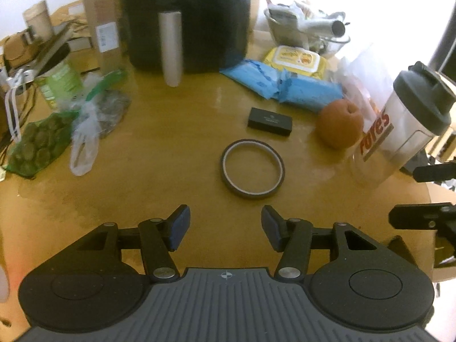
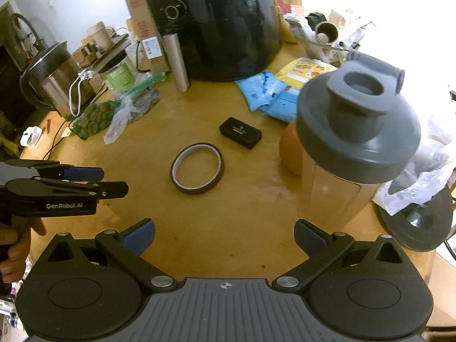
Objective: Organize rigid objects
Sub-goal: 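Lower the left gripper onto the black-rimmed tape ring and close it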
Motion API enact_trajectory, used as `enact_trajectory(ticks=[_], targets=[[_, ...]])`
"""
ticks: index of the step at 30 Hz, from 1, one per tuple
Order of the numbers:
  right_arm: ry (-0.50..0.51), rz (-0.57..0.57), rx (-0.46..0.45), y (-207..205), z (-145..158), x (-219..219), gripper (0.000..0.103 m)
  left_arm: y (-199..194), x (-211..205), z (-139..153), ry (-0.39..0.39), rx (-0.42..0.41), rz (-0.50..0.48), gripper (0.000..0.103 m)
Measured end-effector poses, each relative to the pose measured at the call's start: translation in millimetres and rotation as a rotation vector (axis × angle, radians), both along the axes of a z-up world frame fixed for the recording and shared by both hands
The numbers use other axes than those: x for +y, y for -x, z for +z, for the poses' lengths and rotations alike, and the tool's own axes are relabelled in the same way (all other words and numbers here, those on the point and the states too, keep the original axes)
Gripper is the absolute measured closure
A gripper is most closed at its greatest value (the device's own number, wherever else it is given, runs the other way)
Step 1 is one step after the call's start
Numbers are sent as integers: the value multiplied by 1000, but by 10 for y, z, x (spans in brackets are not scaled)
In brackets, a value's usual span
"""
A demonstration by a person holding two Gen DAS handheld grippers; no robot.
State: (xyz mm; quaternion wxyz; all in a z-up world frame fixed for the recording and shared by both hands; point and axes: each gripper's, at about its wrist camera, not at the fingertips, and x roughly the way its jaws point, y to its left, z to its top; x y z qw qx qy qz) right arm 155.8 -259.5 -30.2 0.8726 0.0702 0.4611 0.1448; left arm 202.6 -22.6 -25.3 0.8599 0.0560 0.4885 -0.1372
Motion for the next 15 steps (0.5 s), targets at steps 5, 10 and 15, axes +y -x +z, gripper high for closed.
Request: enact_trajectory(ticks=[5,10,15], targets=[[3,-31,8,15,-17,-73,0,-101,-90,-112,-16,-7,-51,30],[6,-58,14,31,-24,-126,0,-249,-135,-237,-28,-2,-69,30],[3,-86,19,58,-34,-172,0,-387,-178,-324,-29,-15,-86,30]])
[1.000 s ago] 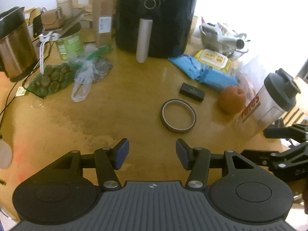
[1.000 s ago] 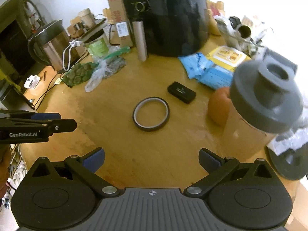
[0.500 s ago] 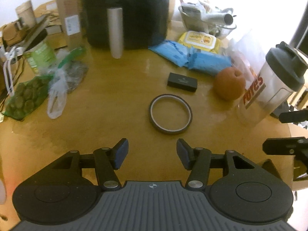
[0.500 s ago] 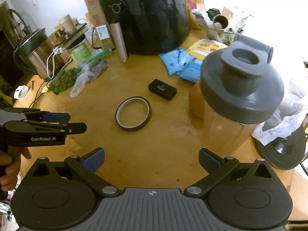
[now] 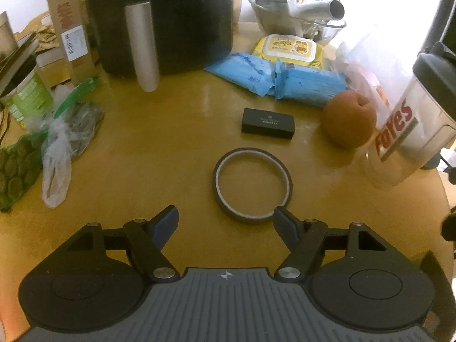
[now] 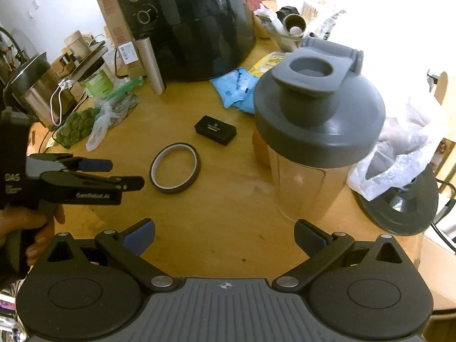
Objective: Organize rigid objects
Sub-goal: 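Lower the left gripper onto the black-rimmed tape ring and close it, then lift the tape ring with the left gripper while the right gripper approaches the black case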
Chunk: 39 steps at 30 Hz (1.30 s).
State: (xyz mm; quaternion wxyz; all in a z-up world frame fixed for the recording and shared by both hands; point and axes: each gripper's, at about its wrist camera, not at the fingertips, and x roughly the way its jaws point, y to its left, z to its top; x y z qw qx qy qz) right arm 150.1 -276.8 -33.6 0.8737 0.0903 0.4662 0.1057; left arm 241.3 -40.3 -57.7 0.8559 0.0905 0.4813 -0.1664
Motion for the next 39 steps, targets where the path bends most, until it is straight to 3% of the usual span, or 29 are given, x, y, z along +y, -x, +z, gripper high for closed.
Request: enact_trajectory(ticks=[7,15,21,24,26,28,39], targets=[[0,-39,8,49,-6,-68,0,-209,-97,-157,-29,-16,-25,32],[2,-95,19,164,-29,-149,0,-482,-254,-337,-58,-8,-60,54],[8,-136,26,236,-33,-217,0,-625,-355,-405,-68,-6,-89,60],[9,-148,31,253,-39,-241,0,-675,-379,-400,-46,12,-84,75],[9,-149,32,256,-38,-242,0,-672,-418,-391,-66,12,-89,89],[9,-144,30,261,-29,-236,0,-638,-444,-393,-92,7,-100,95],[0,-72,19,220,11,-118,0,-487,-219,-339,-111,64,-35,96]])
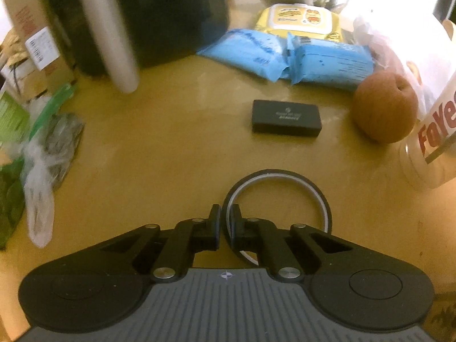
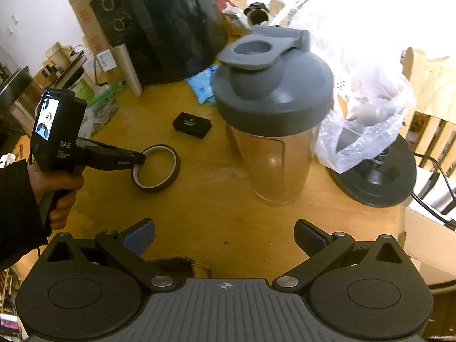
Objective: Organize rigid objects
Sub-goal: 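Lift the tape ring with the left gripper while the right gripper approaches the black case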
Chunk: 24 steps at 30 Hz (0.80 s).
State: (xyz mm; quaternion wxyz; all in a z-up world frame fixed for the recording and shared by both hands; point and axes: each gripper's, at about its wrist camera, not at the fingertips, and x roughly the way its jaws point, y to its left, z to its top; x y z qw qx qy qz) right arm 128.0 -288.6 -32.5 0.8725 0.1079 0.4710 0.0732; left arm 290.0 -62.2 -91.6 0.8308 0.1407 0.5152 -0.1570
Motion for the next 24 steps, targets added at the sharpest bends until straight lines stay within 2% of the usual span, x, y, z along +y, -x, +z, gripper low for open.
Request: enact_trajectory(ticks=[24], targets=[[8,210,-33,-195,69,502,0,622,737,515,64,-66,259,96]])
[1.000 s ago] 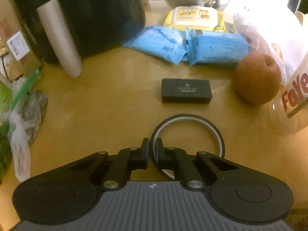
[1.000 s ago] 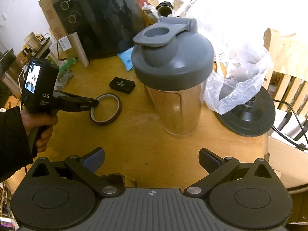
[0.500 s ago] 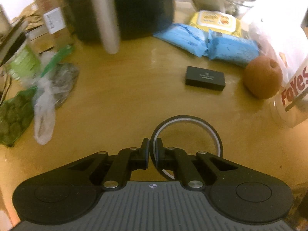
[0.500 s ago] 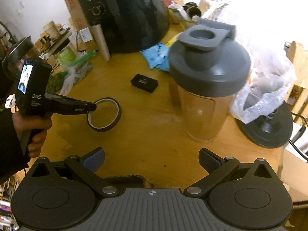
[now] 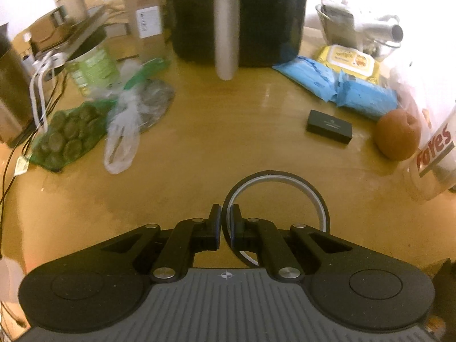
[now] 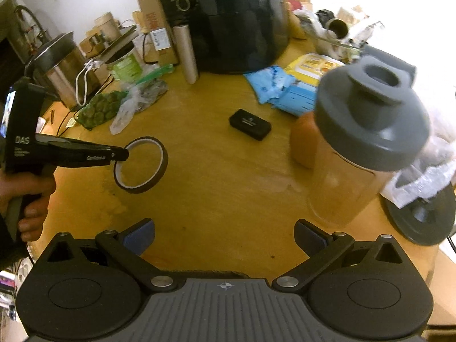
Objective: Organize rigid objects
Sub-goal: 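Lift the tape ring with the left gripper while the right gripper approaches the black case, then lower the right gripper onto the small black rectangular case and close it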
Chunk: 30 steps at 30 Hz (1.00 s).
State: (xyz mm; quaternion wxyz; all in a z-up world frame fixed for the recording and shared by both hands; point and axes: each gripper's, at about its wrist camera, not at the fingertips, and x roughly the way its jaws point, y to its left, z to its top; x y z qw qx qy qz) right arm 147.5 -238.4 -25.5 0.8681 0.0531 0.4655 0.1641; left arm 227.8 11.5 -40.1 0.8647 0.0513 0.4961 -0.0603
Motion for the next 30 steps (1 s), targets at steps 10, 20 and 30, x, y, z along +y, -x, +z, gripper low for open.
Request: enact_trajectory(ticks=[10,20,30], targets=[[37,61,-36,-172,-2,280,0,359,227,134,32,-18,59,96],[47,77,-48,-469,-154,545,0,691,371,235,69,-23,89,96],[62,68,-76,-872,-240,687,0,867,514,396,94,-50,133,96]])
